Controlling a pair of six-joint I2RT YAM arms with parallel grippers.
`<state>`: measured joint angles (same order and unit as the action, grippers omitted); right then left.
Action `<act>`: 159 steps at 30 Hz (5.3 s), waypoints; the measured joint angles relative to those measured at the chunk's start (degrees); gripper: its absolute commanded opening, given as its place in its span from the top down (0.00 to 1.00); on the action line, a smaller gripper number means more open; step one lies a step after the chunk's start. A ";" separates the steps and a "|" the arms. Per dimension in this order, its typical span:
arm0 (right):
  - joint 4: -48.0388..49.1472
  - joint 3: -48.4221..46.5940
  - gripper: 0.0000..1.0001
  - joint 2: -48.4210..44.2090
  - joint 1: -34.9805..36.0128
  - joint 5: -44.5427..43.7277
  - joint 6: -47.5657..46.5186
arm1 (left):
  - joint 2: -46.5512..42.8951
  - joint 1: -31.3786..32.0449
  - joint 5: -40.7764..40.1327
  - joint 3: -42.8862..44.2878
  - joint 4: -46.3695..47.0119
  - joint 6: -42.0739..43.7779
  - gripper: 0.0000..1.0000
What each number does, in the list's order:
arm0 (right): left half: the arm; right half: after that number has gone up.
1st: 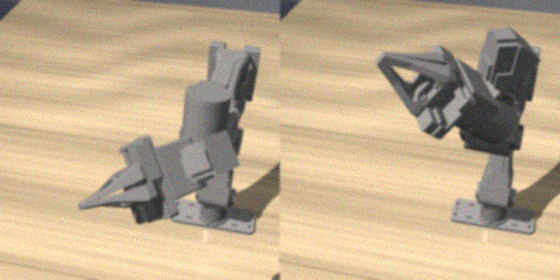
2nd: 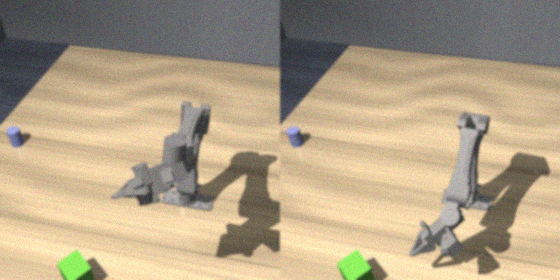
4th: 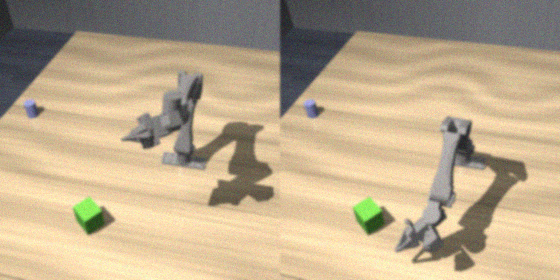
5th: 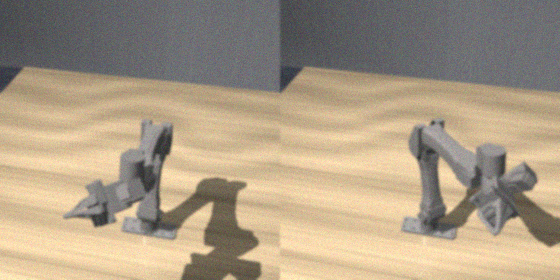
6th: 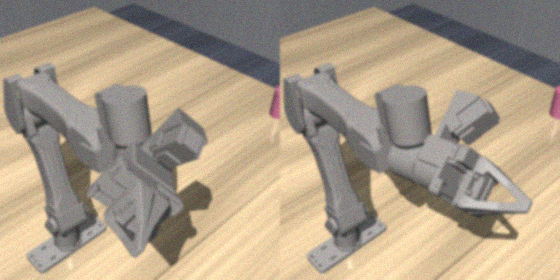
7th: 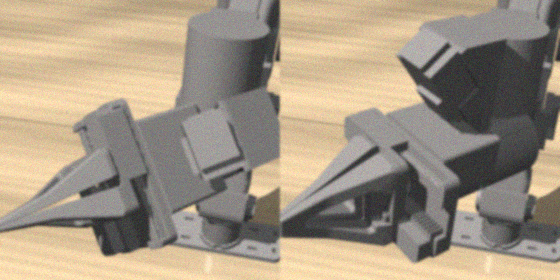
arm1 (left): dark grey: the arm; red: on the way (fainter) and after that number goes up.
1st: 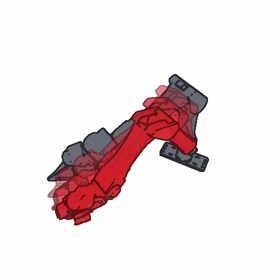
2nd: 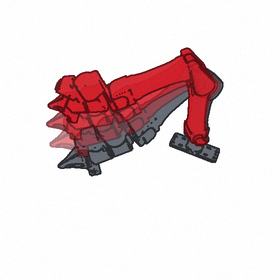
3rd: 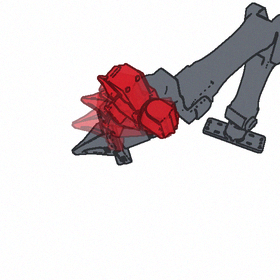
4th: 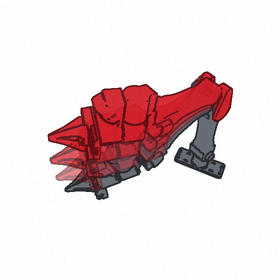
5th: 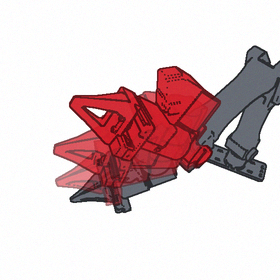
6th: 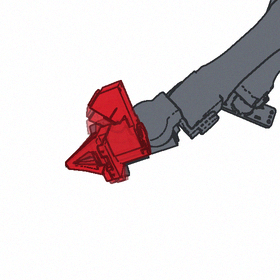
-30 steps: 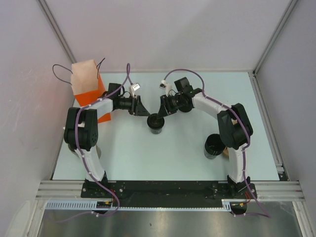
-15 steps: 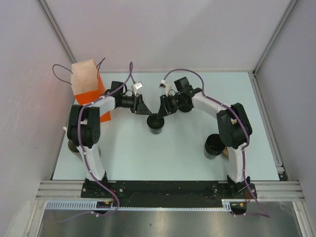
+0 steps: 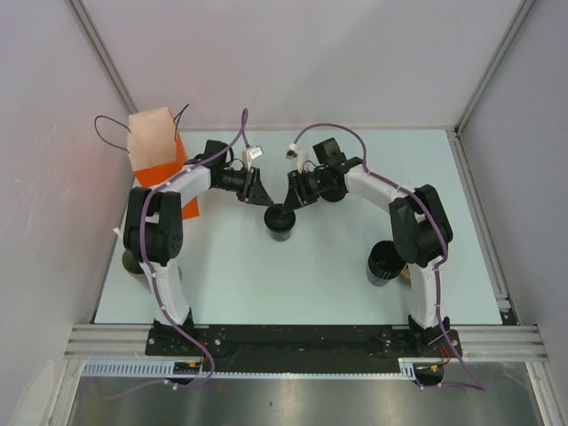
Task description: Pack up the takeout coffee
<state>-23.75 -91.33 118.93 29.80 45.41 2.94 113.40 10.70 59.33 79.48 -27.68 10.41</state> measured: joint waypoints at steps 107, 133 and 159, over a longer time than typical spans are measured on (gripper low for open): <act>-4.37 3.32 0.56 -3.28 -7.54 7.28 0.04 | -8.37 1.86 -0.61 -9.46 3.56 0.42 0.30; -1.66 3.80 0.61 -0.70 -6.71 8.17 1.99 | -3.98 5.64 -2.62 -5.73 5.03 -2.78 0.45; -1.97 4.63 0.67 -0.39 -6.40 6.99 1.66 | -3.89 5.68 -2.78 -5.75 5.14 -2.71 0.55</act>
<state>-25.71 -86.70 118.54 23.40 52.40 4.60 109.51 16.38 56.55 73.73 -22.55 7.70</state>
